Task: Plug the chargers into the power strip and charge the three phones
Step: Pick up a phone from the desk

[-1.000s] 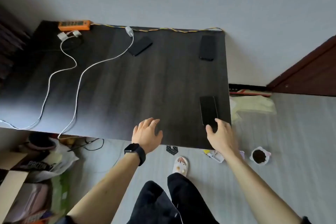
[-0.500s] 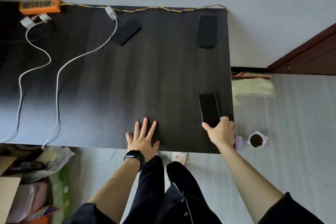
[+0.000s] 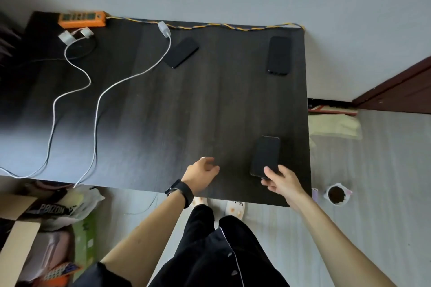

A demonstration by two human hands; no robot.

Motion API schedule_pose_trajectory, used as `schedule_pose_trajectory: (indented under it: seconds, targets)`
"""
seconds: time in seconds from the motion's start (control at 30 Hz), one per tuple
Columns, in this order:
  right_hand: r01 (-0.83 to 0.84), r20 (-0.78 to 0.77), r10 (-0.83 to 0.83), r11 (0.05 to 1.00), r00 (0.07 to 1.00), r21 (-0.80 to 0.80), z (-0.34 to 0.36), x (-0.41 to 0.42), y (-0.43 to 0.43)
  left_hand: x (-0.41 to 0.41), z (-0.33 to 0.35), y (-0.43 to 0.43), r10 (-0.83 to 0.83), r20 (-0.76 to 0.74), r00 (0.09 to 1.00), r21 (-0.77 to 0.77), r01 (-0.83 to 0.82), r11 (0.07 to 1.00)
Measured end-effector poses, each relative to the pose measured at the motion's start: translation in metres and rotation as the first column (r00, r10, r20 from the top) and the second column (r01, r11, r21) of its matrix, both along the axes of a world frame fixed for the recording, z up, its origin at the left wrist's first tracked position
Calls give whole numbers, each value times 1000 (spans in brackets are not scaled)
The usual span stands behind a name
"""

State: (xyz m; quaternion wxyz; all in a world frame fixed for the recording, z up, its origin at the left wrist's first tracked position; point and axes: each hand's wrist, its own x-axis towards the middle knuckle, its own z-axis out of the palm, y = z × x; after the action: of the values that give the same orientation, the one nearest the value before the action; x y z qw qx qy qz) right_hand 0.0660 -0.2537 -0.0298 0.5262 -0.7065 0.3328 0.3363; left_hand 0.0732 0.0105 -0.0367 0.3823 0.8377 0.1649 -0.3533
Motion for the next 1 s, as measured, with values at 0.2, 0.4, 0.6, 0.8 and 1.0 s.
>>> schedule_pose_trajectory:
  seconds: [0.2,0.4,0.6,0.8,1.0]
  targets:
    - [-273,163,245,944,956,185,52,4,54,0,54,6,355,-74,932,-416,-352,839]
    - [-521,279,468,839,838,156,77,12,124,-30,74,57,654,-53,755,-544,-571,615]
    - [-688,348,623,718,701,101,87,13,219,-56,94,143,777,-57,627,-554,-667,498]
    - [-765,402,711,643,577,-39,91,0,339,-89,110,264,835,-33,550,-551,-707,444]
    - [-755,395,740,638,544,-154,85,-12,439,-117,99,393,881,32,473,-504,-753,423]
